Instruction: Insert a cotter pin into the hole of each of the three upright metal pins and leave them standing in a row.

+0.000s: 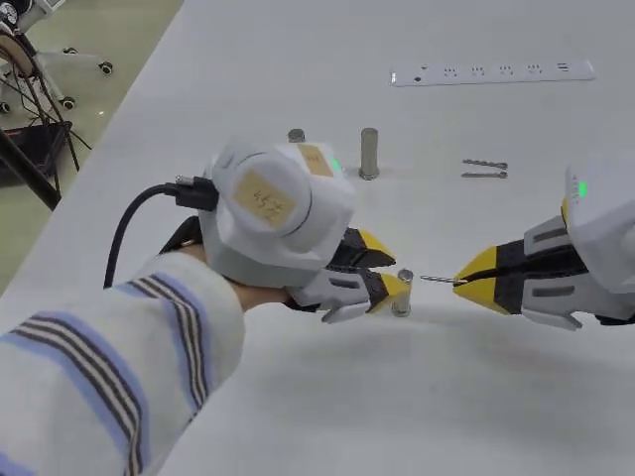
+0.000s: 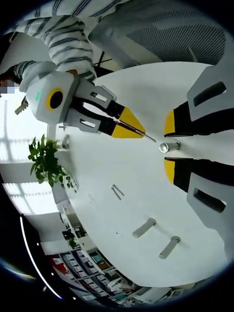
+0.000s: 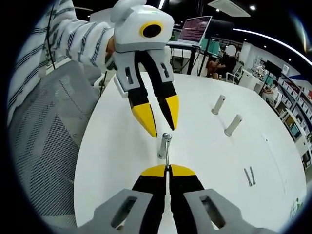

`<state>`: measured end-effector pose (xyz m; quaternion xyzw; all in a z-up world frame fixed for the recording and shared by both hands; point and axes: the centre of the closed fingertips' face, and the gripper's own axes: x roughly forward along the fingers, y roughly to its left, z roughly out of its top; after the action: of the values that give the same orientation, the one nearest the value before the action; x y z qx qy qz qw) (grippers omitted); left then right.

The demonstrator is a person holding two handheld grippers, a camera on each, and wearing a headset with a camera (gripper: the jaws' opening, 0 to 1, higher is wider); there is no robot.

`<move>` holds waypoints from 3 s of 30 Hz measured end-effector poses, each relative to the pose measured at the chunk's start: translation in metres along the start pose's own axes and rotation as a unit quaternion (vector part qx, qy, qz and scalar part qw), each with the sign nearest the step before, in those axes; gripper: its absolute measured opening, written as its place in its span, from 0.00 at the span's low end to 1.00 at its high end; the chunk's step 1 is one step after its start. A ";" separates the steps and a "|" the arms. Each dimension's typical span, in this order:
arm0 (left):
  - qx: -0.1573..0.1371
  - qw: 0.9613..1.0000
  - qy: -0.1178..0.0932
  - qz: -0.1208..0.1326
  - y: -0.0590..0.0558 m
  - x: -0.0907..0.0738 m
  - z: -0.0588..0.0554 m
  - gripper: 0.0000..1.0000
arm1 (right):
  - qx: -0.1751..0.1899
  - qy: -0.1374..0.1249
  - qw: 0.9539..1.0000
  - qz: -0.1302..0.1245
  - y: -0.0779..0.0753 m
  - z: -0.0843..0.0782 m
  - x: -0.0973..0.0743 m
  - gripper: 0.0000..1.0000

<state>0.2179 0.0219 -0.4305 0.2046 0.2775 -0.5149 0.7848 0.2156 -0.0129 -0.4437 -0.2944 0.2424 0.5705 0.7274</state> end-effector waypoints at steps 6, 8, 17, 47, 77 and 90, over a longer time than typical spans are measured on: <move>0.014 1.000 0.008 -0.001 0.001 0.005 -0.001 0.13 | -0.003 0.005 1.000 0.003 0.001 -0.001 0.003 0.00; 0.023 1.000 0.012 0.002 0.002 0.005 -0.002 0.12 | -0.004 0.006 1.000 0.004 0.001 -0.001 0.004 0.00; 0.037 0.999 0.019 -0.001 0.002 0.008 -0.003 0.08 | -0.006 0.006 1.000 0.008 0.001 -0.002 0.008 0.00; 0.056 0.998 0.029 -0.009 0.002 0.012 -0.002 0.06 | -0.019 -0.003 1.000 0.016 0.005 0.015 0.022 0.00; 0.054 0.998 0.034 -0.004 0.001 0.009 -0.003 0.06 | -0.009 -0.013 1.000 -0.001 0.001 0.017 0.018 0.00; 0.042 0.998 0.041 0.005 0.001 0.010 -0.004 0.06 | -0.008 -0.011 1.000 -0.003 0.002 0.019 0.022 0.00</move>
<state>0.2208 0.0177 -0.4394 0.2601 0.2866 -0.5137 0.7657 0.2195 0.0163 -0.4457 -0.2946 0.2289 0.5734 0.7294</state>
